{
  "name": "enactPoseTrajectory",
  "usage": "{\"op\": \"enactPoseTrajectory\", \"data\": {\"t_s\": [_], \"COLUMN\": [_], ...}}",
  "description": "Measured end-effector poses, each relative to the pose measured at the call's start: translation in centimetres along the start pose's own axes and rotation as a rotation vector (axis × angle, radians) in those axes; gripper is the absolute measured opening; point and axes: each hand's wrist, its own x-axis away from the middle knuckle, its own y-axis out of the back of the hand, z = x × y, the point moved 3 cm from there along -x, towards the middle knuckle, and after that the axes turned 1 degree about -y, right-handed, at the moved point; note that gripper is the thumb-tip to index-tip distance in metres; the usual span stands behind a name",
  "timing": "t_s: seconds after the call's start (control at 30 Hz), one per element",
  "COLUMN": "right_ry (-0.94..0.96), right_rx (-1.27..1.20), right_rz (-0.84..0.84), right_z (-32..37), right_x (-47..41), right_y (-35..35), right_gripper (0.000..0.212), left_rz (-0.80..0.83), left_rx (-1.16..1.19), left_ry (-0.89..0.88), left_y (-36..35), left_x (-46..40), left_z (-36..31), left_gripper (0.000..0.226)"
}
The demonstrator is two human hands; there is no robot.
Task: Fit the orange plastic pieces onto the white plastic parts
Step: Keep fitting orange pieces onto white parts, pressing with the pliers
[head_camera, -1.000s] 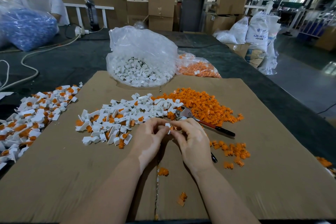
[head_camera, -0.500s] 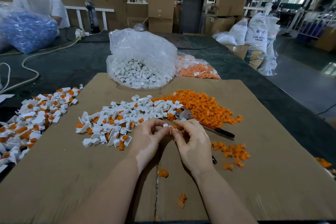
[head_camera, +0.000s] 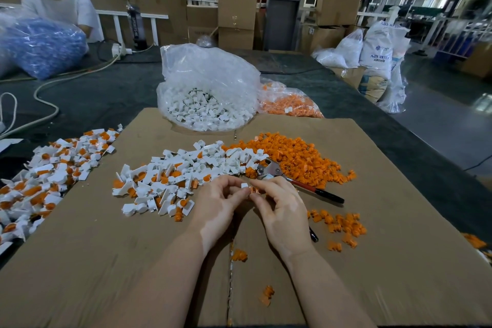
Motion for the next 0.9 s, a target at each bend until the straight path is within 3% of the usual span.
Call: {"op": "enactPoseTrajectory", "data": {"t_s": [0.63,0.77,0.9], "right_ry": [-0.003,-0.276,-0.541], "right_rx": [0.087,0.407,0.723], "right_rz": [-0.06,-0.099,0.18], "right_z": [0.2,-1.2,-2.9], "right_x": [0.0,-0.4,-1.1], "right_y": [0.2,1.4,2.2], "right_gripper": [0.022,0.038,0.052], "left_rz": [-0.023,-0.065,-0.087], "left_rx": [0.033,0.074,0.025], "left_ry": [0.005,0.055,0.057], "left_y": [0.0,-0.2,-0.3], "left_x": [-0.2,-0.4,-0.6], "left_z": [0.2,0.2,0.0], "left_gripper": [0.006,0.01,0.007]}}
